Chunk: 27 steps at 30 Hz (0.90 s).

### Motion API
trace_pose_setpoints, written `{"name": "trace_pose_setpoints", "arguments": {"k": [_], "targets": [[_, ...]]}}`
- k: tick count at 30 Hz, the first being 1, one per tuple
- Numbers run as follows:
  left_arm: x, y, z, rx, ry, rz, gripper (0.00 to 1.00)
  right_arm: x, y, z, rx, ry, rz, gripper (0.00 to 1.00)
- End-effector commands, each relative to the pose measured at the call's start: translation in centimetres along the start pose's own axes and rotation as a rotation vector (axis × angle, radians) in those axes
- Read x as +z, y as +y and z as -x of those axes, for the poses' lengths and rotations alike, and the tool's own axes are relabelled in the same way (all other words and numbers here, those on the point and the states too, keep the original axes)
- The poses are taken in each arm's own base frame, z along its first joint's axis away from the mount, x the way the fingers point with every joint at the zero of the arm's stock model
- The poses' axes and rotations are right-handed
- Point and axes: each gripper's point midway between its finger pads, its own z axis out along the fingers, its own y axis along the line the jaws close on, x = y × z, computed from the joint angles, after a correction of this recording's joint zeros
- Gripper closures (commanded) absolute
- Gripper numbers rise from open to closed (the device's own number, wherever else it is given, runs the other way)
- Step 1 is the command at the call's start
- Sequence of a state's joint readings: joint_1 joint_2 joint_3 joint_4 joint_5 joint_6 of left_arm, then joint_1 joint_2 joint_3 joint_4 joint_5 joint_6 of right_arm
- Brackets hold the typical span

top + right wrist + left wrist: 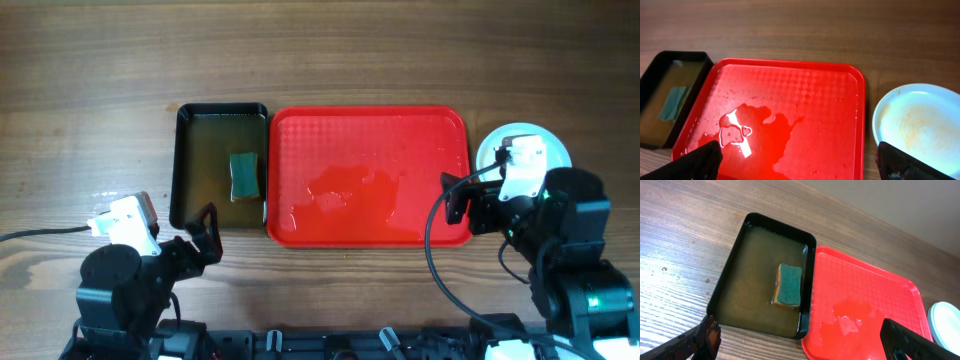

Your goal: Clean dirty plates on tray and stack at the side

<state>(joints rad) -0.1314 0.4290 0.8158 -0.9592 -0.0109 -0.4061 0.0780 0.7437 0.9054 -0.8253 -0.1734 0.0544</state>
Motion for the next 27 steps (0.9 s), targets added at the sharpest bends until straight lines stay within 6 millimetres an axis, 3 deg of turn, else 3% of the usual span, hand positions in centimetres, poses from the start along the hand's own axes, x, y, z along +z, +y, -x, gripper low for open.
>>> {"name": "trace_pose_setpoints", "arguments": {"k": [1,3,7,10,13,15,21,27], "targets": [[0.1,0.4,-0.1,0.000,-0.004,0.016,0.00,1.3,-0.6,-0.7,0.004,0.051,-0.024,0.00],[0.1,0.4,-0.1,0.000,-0.004,0.016,0.00,1.9,-0.7,-1.1,0.009,0.078,-0.025,0.00],[0.1,0.4,-0.1,0.000,-0.004,0.016,0.00,1.2,-1.0,-1.0,0.004,0.052,-0.050,0.01],[0.1,0.4,-0.1,0.000,-0.004,0.016,0.00,-0.6,-1.2,-0.4,-0.034,-0.019,-0.077,0.01],[0.1,0.4,-0.1,0.000,-0.004,0.016,0.00,-3.7,-0.6,0.4,-0.054,-0.178,-0.071,0.01],[0.1,0.4,-0.1,0.000,-0.004,0.016,0.00,-4.5,-0.5,0.3,-0.070,-0.307,-0.064,0.00],[0.1,0.4,-0.1,0.000,-0.004,0.016,0.00,-3.7,1.2,0.1,-0.154,-0.680,0.058,0.01],[0.1,0.4,-0.1,0.000,-0.004,0.016,0.00,-2.8,1.0,0.1,-0.192,-0.887,0.065,0.01]]}}
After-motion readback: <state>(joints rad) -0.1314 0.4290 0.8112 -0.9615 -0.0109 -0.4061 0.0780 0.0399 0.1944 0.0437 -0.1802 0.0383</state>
